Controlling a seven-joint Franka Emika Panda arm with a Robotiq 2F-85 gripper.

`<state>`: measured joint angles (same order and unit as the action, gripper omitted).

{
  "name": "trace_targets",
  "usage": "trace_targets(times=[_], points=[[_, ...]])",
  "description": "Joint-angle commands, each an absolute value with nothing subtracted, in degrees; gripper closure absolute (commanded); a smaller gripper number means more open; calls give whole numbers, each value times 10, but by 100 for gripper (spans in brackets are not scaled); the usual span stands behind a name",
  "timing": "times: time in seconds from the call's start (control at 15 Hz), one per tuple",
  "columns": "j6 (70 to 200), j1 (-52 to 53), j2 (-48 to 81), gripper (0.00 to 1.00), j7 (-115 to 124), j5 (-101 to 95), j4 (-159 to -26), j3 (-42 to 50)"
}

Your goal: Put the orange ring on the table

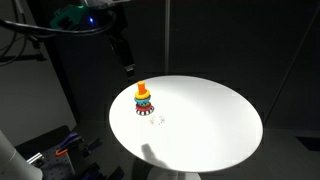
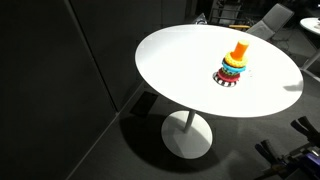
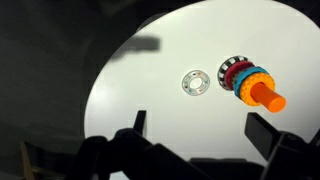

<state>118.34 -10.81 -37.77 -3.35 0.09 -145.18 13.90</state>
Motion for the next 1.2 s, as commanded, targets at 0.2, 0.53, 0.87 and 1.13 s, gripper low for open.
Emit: trace_targets(times=[0.2, 0.53, 0.87, 1.13], points=[[1207, -75, -282, 0, -102, 98, -1401, 183], [1203, -55, -214, 0, -168, 189, -1365, 203], [1183, -48, -160, 0, -247, 284, -1337, 213], [1158, -58, -123, 0, -295, 333, -1320, 212]])
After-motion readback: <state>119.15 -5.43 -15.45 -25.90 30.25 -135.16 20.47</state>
